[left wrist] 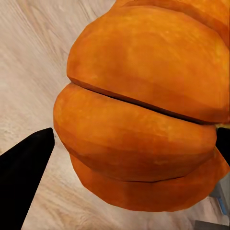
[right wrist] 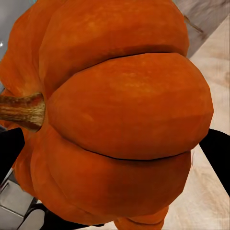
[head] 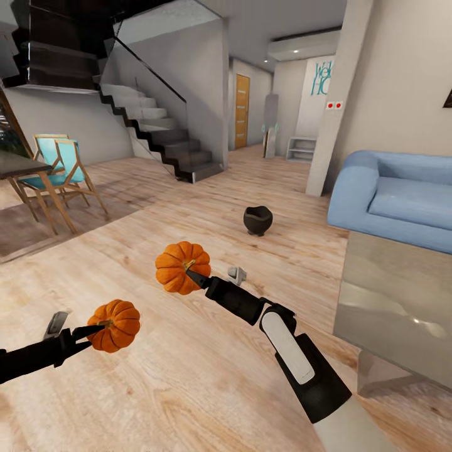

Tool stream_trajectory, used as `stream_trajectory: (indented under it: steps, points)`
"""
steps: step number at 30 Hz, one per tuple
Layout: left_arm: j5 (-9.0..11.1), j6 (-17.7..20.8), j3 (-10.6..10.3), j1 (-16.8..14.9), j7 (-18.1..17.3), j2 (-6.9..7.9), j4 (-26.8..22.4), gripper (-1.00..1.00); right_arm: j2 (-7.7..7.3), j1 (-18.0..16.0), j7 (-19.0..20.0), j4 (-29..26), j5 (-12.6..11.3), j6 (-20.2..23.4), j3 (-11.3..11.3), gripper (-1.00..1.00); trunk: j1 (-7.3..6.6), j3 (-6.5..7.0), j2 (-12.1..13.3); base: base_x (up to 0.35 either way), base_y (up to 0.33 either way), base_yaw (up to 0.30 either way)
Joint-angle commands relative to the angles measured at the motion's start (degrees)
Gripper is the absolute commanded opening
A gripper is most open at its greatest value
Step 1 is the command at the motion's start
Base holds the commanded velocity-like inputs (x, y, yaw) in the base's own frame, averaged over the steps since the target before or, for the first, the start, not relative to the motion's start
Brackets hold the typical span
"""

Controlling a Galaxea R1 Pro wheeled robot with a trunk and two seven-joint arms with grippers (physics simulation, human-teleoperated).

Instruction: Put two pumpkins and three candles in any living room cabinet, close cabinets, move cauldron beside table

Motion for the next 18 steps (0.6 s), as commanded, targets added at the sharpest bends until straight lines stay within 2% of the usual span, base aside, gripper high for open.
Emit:
stream_trajectory:
  steps: [1,4,8,11,18]
  points:
    - [-0.1,0.2,0.1,0.0,-0.2,-0.02,0.0,-1.0,0.01,0.0,0.1,0.0,-0.3,0.3,-0.1,-1.0,-0.01,-0.01,0.0,0.0,0.0,0.226]
    - [0.0,0.2,0.8,0.0,-0.2,-0.05,0.0,-1.0,0.07,0.0,0.0,0.0,-0.2,0.3,-0.1,-1.0,-0.01,0.12,0.0,-0.075,0.0,0.237]
    - [-0.2,0.2,2.2,0.0,-0.2,-0.07,0.0,-1.0,0.15,0.0,0.0,0.0,-0.2,0.3,0.0,-1.0,-0.01,0.29,0.0,-0.255,0.0,0.245]
    - [-0.2,0.2,2.4,0.0,-0.2,-0.07,0.0,-1.0,0.18,0.0,0.0,0.1,-0.2,0.3,0.0,-1.0,-0.01,0.42,0.0,-0.169,0.0,0.247]
    - [-0.1,0.2,2.5,0.0,-0.2,-0.08,0.0,-1.0,0.33,0.0,0.0,0.1,-0.2,0.3,0.0,-1.0,-0.01,0.73,0.0,-0.025,0.0,0.247]
